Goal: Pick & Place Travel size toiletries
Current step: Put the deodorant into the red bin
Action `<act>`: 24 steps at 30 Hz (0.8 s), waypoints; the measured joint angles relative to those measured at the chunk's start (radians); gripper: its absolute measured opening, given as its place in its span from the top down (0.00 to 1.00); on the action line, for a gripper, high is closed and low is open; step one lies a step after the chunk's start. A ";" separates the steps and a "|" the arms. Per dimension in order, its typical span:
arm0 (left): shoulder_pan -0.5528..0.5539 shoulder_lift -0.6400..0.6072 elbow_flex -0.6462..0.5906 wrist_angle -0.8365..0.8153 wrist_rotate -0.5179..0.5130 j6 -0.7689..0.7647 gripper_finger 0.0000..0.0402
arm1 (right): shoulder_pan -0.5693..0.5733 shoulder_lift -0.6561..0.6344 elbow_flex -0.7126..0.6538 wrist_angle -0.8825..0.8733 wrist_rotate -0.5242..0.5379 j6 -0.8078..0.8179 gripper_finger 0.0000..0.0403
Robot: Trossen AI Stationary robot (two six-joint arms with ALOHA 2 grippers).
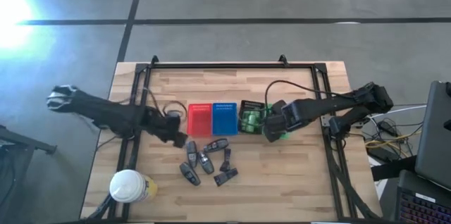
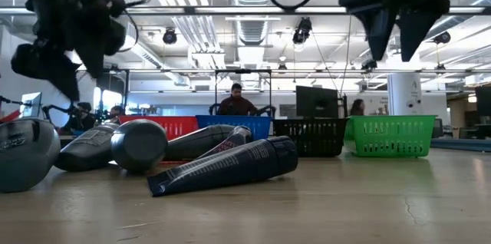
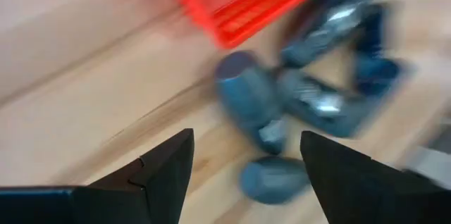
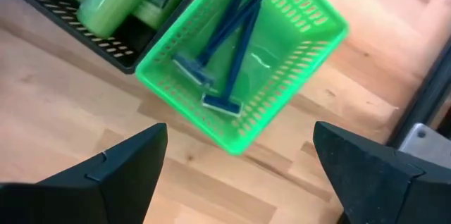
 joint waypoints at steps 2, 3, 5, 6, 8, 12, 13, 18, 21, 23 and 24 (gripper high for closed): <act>-0.057 0.093 0.051 -0.014 -0.050 -0.063 0.34 | 0.010 -0.018 -0.009 -0.007 0.020 0.005 0.13; -0.077 0.133 0.073 0.000 -0.067 -0.097 0.34 | 0.014 -0.028 -0.016 -0.009 0.027 0.005 0.13; -0.105 0.216 0.097 0.005 -0.094 -0.170 0.34 | 0.023 -0.050 -0.030 -0.008 0.042 0.011 0.14; -0.113 0.252 0.102 -0.004 -0.107 -0.210 0.34 | 0.029 -0.062 -0.041 -0.007 0.045 0.014 0.14; -0.118 0.305 0.116 0.011 -0.132 -0.279 0.34 | 0.041 -0.083 -0.061 -0.008 0.060 0.024 0.15; -0.118 0.391 0.128 0.064 -0.172 -0.352 0.34 | 0.057 -0.133 -0.111 -0.003 0.078 0.027 0.16; -0.117 0.409 0.128 0.088 -0.179 -0.363 0.34 | 0.061 -0.145 -0.126 -0.001 0.082 0.028 0.17; -0.117 0.480 0.137 0.137 -0.189 -0.374 0.34 | 0.066 -0.209 -0.193 0.002 0.082 0.053 0.18; -0.117 0.524 0.134 0.133 -0.161 -0.382 0.34 | 0.068 -0.247 -0.229 0.005 0.082 0.080 0.19; -0.117 0.549 0.139 0.134 -0.144 -0.380 0.34 | 0.068 -0.268 -0.248 0.008 0.082 0.094 0.20; -0.116 0.556 0.142 0.132 -0.139 -0.375 0.34 | 0.068 -0.282 -0.257 0.010 0.082 0.101 0.20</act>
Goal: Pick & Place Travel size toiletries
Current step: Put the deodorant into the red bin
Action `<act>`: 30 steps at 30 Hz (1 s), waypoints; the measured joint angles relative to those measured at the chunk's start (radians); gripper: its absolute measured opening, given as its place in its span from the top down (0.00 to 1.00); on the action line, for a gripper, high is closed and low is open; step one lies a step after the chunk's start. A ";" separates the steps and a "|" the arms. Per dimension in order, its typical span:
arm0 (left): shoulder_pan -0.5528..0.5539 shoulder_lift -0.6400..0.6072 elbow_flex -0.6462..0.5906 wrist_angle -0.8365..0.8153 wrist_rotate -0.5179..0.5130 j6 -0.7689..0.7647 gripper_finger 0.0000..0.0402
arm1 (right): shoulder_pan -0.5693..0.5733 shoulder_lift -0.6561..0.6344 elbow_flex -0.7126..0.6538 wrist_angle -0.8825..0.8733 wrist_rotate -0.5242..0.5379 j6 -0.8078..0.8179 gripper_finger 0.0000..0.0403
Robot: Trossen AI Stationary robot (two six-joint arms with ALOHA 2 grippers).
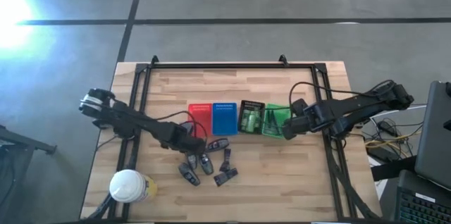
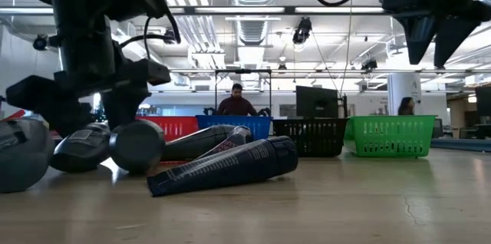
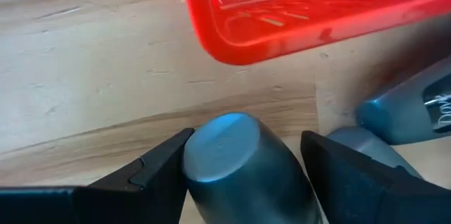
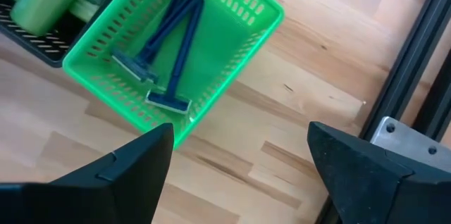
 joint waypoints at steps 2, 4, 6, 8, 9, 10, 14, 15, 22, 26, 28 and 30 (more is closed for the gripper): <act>-0.001 0.011 0.008 -0.005 0.003 0.015 0.34 | 0.000 -0.019 -0.017 0.000 0.000 0.007 0.21; -0.001 0.012 0.013 -0.010 0.004 0.029 0.34 | 0.000 -0.031 -0.028 0.003 0.001 0.016 0.22; -0.001 0.007 0.018 -0.018 0.005 0.031 0.35 | 0.000 -0.037 -0.032 0.003 0.002 0.020 0.23; -0.001 0.001 0.020 -0.022 0.012 0.031 0.39 | 0.000 -0.037 -0.033 0.005 0.005 0.020 0.24; -0.001 -0.005 0.021 -0.021 0.021 0.031 0.41 | 0.000 -0.036 -0.034 0.007 0.008 0.020 0.24; -0.001 -0.011 0.022 -0.022 0.022 0.031 0.44 | 0.000 -0.034 -0.034 0.012 0.012 0.020 0.25; -0.001 -0.036 0.020 -0.025 0.020 0.037 0.52 | -0.001 -0.034 -0.035 0.046 0.031 0.009 0.27; -0.001 -0.041 0.019 -0.032 0.019 0.038 0.52 | -0.001 -0.034 -0.035 0.054 0.032 0.009 0.27; 0.004 -0.063 0.019 -0.053 -0.009 0.067 0.54 | -0.001 -0.034 -0.037 0.056 0.039 0.012 0.29; 0.007 -0.065 0.018 -0.062 -0.018 0.091 0.52 | -0.001 -0.034 -0.037 0.056 0.042 0.026 0.29; 0.007 -0.065 0.018 -0.084 -0.018 0.094 0.50 | -0.001 -0.034 -0.037 0.058 0.043 0.030 0.28; 0.006 -0.065 0.018 -0.112 -0.024 0.096 0.46 | -0.001 -0.034 -0.037 0.061 0.043 0.031 0.26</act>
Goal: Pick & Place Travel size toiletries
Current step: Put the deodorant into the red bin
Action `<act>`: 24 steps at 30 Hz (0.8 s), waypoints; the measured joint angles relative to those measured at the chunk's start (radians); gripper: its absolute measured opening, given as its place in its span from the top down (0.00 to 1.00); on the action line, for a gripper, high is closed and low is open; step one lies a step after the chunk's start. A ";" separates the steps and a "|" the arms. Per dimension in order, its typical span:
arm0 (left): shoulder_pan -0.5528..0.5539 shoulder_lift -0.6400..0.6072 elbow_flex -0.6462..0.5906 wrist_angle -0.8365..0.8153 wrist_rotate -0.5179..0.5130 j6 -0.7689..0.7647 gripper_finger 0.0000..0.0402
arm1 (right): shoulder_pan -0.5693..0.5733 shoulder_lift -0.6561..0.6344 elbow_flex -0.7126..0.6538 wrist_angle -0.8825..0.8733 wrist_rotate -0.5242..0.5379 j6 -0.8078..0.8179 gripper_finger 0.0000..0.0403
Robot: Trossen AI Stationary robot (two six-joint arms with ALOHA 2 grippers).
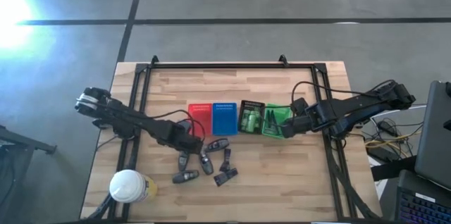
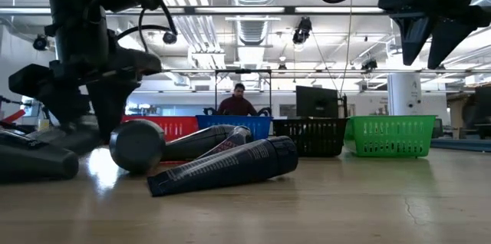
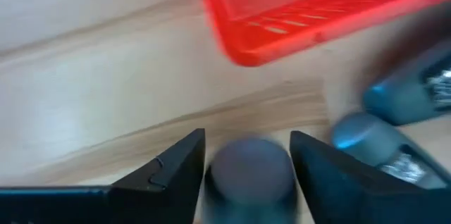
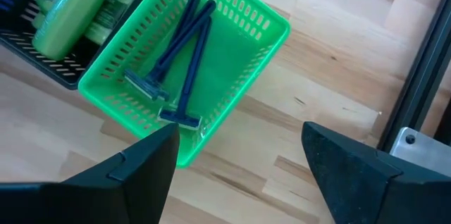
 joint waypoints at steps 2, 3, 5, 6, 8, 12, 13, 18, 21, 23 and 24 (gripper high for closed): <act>0.000 0.000 0.000 -0.027 -0.003 0.003 0.42 | 0.000 0.000 0.000 0.011 0.005 0.000 0.25; 0.000 0.000 -0.001 -0.032 -0.004 0.007 0.40 | 0.000 0.000 0.000 0.018 0.008 0.000 0.24; 0.000 0.000 -0.001 -0.042 -0.004 0.017 0.34 | 0.000 0.000 0.000 0.023 0.010 0.000 0.22; 0.000 0.000 -0.001 -0.047 -0.004 0.018 0.32 | 0.000 0.000 0.000 0.024 0.010 0.001 0.22; -0.001 0.000 -0.001 -0.050 0.011 0.016 0.26 | 0.000 0.000 0.000 0.028 0.011 0.010 0.20; -0.030 0.000 0.001 -0.053 0.080 -0.009 0.16 | 0.000 0.000 0.000 0.034 0.014 0.019 0.18; -0.042 0.000 0.001 -0.053 0.080 -0.027 0.15 | 0.000 0.000 0.000 0.035 0.014 0.019 0.17; -0.102 0.000 0.001 -0.032 0.084 -0.101 0.10 | 0.000 0.000 0.000 0.038 0.015 0.024 0.15; -0.111 0.000 0.001 -0.033 0.073 -0.115 0.13 | 0.000 0.000 -0.001 0.042 0.020 0.026 0.15; -0.110 0.000 0.000 -0.033 0.068 -0.115 0.18 | 0.000 0.000 -0.004 0.043 0.022 0.027 0.14; -0.110 0.000 0.000 -0.033 0.060 -0.115 0.22 | 0.000 0.000 -0.006 0.043 0.022 0.027 0.14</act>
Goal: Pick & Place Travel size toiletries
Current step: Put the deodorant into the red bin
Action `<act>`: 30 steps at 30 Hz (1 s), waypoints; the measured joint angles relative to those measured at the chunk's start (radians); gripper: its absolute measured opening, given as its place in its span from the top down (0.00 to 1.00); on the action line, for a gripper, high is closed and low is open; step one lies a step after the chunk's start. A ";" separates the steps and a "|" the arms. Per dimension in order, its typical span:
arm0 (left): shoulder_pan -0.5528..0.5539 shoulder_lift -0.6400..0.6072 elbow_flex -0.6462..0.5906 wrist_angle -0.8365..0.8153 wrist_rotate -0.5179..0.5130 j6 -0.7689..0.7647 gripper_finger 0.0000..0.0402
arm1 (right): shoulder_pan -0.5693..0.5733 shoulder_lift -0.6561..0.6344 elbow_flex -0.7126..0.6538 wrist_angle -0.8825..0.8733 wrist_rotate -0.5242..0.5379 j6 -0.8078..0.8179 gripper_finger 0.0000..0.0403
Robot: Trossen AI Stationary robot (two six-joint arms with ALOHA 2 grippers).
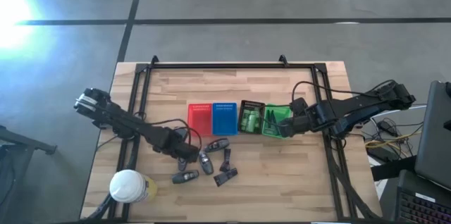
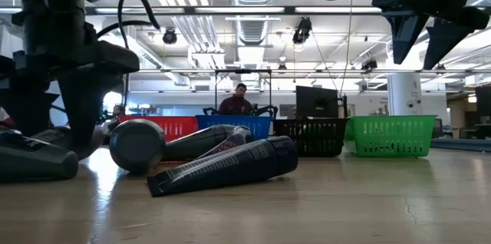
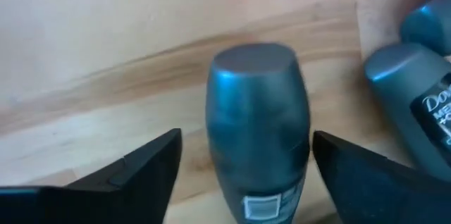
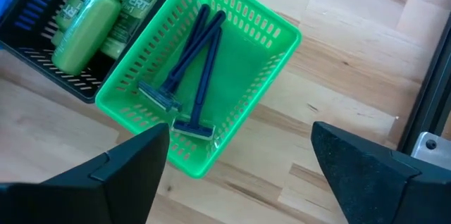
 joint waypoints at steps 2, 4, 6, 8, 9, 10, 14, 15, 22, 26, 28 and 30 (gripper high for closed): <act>0.000 0.000 0.000 0.000 -0.022 0.000 0.30 | 0.000 0.000 -0.001 0.002 0.000 0.000 0.15; 0.000 0.000 0.000 0.001 -0.031 0.005 0.39 | 0.000 0.000 -0.001 0.004 0.000 0.000 0.17; 0.000 0.000 0.000 0.002 -0.036 0.017 0.47 | 0.000 0.000 -0.001 0.007 0.000 0.005 0.18; 0.000 0.000 0.000 0.001 -0.040 0.026 0.50 | 0.000 0.000 -0.001 0.008 0.001 0.007 0.19; 0.000 0.000 0.000 0.002 -0.040 0.030 0.50 | 0.000 0.000 -0.001 0.009 0.001 0.007 0.20; 0.001 0.000 0.000 0.002 -0.042 0.031 0.50 | 0.000 0.000 -0.001 0.011 0.001 0.007 0.21; 0.001 0.000 0.001 0.003 -0.043 0.031 0.50 | 0.000 0.001 -0.001 0.017 0.003 0.007 0.23; 0.001 0.000 0.001 0.003 -0.043 0.031 0.50 | 0.000 0.001 -0.001 0.018 0.003 0.007 0.23; 0.000 0.006 -0.023 0.008 -0.077 0.024 0.33 | 0.001 0.001 -0.001 0.022 0.011 0.004 0.25; 0.001 0.005 -0.044 0.036 -0.079 0.013 0.22 | 0.001 0.001 -0.001 0.022 0.014 0.001 0.24; 0.001 0.005 -0.051 0.028 -0.078 0.007 0.21 | 0.001 0.001 -0.001 0.022 0.014 0.000 0.23; 0.001 0.005 -0.051 0.029 -0.078 0.007 0.23 | 0.000 0.001 -0.001 0.022 0.014 0.000 0.22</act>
